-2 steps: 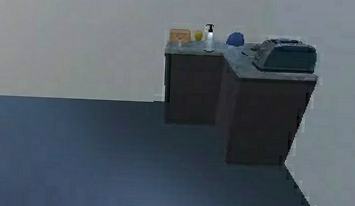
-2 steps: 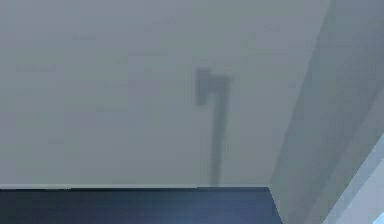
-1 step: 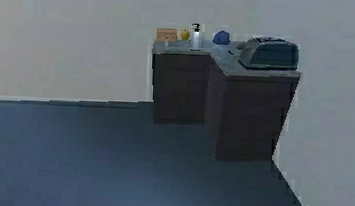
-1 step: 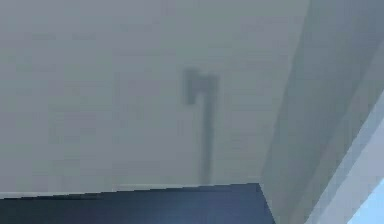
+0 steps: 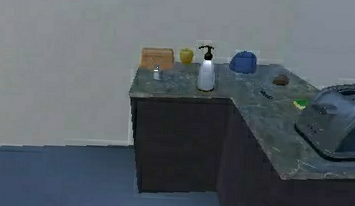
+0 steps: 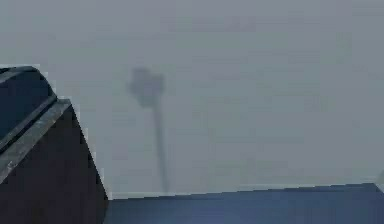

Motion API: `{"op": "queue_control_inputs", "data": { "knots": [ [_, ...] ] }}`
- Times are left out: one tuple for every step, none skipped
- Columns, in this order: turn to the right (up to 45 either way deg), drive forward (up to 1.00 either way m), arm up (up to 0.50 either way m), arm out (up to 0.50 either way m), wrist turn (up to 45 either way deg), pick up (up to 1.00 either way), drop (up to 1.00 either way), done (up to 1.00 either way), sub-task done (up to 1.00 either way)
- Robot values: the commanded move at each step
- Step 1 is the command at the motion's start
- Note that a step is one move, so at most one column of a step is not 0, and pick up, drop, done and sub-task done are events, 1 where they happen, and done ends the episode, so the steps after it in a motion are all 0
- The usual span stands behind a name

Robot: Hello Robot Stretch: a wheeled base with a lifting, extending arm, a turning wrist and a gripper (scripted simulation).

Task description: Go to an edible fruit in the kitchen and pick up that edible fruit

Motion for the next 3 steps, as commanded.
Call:
{"op": "queue_control_inputs", "data": {
  "knots": [
    [0.0, 0.70, 0.00, 0.00, 0.0, 0.00, 0.00, 0.00, 0.00],
    [-45.0, 0.00, 0.00, 0.00, 0.0, 0.00, 0.00, 0.00, 0.00],
    [-36.0, 0.00, 0.00, 0.00, 0.0, 0.00, 0.00, 0.00, 0.00]
  ]
}}
